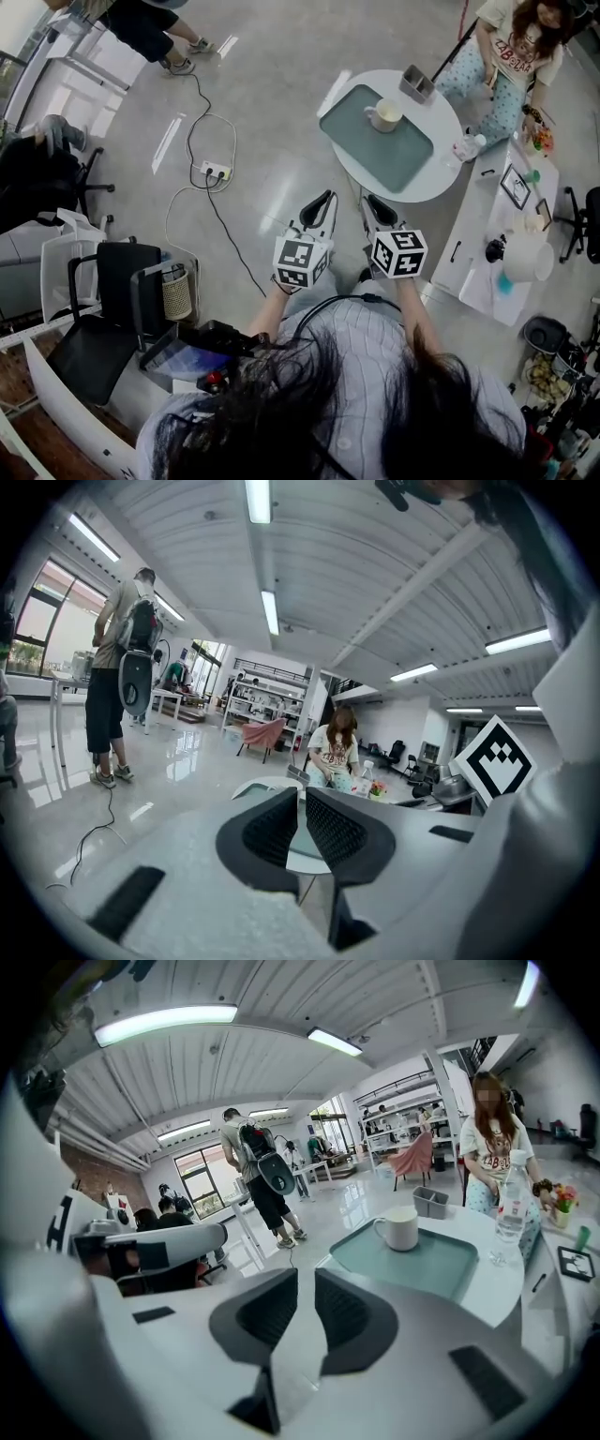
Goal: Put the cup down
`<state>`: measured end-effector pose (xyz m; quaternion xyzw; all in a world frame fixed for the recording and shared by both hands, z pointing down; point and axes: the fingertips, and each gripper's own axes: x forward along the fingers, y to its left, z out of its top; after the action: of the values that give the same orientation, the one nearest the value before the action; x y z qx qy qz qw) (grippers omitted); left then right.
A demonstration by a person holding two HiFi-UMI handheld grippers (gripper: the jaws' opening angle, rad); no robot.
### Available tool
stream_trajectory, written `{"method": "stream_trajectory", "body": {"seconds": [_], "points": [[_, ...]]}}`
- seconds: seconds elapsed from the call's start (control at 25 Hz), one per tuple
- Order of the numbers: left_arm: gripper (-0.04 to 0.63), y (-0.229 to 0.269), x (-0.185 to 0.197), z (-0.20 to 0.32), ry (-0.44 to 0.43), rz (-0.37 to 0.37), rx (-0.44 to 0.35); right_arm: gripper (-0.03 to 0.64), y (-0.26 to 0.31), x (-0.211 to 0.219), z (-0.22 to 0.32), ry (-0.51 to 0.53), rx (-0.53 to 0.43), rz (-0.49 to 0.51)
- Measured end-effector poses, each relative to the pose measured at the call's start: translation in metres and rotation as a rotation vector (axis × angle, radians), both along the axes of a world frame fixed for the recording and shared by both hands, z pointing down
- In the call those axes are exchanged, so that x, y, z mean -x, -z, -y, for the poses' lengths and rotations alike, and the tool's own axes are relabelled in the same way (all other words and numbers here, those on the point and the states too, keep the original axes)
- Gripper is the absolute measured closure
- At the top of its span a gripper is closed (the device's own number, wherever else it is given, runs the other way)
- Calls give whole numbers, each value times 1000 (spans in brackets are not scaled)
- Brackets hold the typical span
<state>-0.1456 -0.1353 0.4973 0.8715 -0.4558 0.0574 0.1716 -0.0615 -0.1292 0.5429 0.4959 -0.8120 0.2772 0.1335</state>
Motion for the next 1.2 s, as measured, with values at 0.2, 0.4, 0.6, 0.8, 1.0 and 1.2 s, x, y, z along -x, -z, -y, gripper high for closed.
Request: {"method": "stream_trajectory", "body": {"seconds": [0.2,0.4,0.6,0.8,1.0,1.2], "points": [[557,6,-4,-5,7,5,-19,543,3,-2,-5,13,-9,12],[557,15,-15,-24,25,13,-33,545,14,-14,-22,28,-26,31],[557,24,-32,-48,70,-17,-29,546,23,-29,-46,67,-48,44],[557,31,-61,-80,98,-7,-51,548,30,-60,-82,96,-73,38],[557,34,-93,-119,130,6,-73,548,35,-91,-121,130,-96,58],[557,34,-117,-169,160,23,-72,549,43,-111,-165,167,-114,77]]}}
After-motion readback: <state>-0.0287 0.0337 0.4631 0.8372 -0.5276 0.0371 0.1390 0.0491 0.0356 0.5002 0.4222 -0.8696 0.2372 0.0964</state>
